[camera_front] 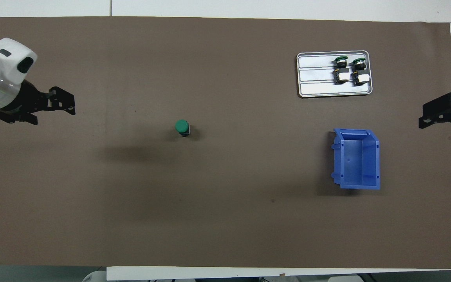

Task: Place and press button with both arms
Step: 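Move the right gripper toward the green button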

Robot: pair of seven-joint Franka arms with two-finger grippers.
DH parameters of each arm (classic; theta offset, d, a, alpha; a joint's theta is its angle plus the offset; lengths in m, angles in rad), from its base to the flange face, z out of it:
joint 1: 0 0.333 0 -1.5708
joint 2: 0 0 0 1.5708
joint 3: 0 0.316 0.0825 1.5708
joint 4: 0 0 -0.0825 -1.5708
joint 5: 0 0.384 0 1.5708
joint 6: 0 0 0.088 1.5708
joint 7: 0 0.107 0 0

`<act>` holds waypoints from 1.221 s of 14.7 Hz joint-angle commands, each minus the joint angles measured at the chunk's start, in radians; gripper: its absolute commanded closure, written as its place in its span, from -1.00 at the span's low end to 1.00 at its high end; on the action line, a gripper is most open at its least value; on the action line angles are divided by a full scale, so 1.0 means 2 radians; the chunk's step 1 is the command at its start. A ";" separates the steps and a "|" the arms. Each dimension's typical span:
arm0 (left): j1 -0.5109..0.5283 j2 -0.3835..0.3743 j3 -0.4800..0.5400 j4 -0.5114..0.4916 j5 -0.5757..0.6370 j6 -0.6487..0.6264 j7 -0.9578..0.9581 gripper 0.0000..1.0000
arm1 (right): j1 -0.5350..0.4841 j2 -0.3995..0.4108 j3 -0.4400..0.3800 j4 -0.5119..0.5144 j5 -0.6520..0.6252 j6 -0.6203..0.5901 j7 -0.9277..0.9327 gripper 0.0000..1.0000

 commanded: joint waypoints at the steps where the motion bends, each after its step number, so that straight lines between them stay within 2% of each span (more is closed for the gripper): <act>1: 0.021 -0.002 -0.005 0.046 0.014 -0.060 0.043 -0.99 | 0.031 -0.008 0.016 -0.009 0.002 0.016 -0.015 -0.98; 4: 0.023 -0.001 -0.005 0.084 0.014 -0.121 0.060 -0.99 | 0.087 0.008 0.018 -0.008 0.021 0.059 0.011 -0.98; 7: 0.023 -0.002 -0.003 0.105 0.014 -0.132 0.091 -0.99 | 0.173 0.058 0.019 0.026 0.025 0.095 0.095 -0.98; 9: 0.023 0.001 -0.005 0.125 0.015 -0.142 0.095 -0.99 | 0.228 0.117 0.019 0.068 0.017 0.116 0.169 -0.98; 10: 0.023 0.004 -0.005 0.131 0.015 -0.145 0.095 -0.99 | 0.261 0.163 0.018 0.110 0.015 0.122 0.200 -0.98; 13: 0.023 0.004 -0.005 0.129 0.015 -0.135 0.095 -0.99 | 0.318 0.281 0.018 0.227 0.012 0.148 0.306 -0.98; 14: 0.024 0.004 -0.004 0.129 0.014 -0.130 0.095 -0.99 | 0.334 0.308 0.017 0.244 0.011 0.168 0.323 -0.98; 16: 0.036 0.000 -0.004 0.122 0.015 -0.135 0.095 -0.99 | 0.354 0.332 0.018 0.243 0.003 0.219 0.343 -0.98; 18: 0.035 -0.012 -0.004 0.098 0.042 -0.132 0.098 -1.00 | 0.373 0.352 0.019 0.235 -0.033 0.252 0.352 -0.98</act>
